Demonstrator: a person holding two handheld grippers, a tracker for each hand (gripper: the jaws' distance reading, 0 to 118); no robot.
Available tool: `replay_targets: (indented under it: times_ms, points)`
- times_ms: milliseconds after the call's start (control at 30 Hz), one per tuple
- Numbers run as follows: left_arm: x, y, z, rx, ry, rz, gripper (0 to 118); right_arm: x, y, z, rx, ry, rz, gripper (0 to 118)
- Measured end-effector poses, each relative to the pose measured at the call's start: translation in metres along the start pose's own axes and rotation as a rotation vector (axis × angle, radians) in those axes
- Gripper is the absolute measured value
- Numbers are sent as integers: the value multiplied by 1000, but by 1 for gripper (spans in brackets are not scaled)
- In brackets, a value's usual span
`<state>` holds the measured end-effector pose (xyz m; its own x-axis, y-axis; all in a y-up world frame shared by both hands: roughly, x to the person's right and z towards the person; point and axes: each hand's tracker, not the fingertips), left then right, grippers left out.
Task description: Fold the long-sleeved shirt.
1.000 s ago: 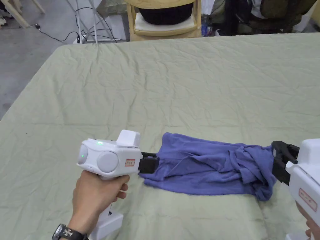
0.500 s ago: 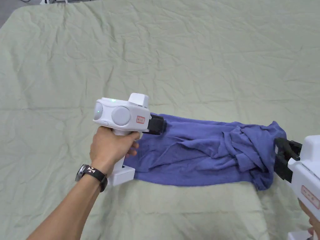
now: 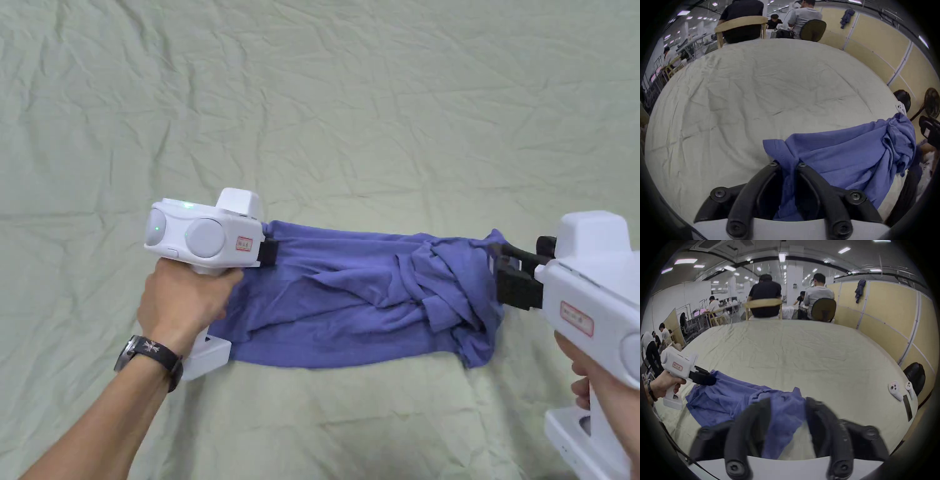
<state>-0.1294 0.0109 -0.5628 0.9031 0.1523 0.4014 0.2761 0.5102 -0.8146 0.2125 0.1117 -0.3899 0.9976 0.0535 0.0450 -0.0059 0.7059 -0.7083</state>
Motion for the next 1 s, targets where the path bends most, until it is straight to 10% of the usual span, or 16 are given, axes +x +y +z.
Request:
replay_targets:
  times_ms: [433, 600, 1000]
  points:
    - [-4, -3, -4, 18, -9, 30, 13, 58, 71, -106, -367, 231, -144, 49]
    - [-4, -3, -4, 19, -9, 22, 13, 49, 52, -140, -528, 230, -128, 17]
    - [3, -1, 34, 109, 35, 11, 11, 41, 59, -76, -249, 242, -121, 10]
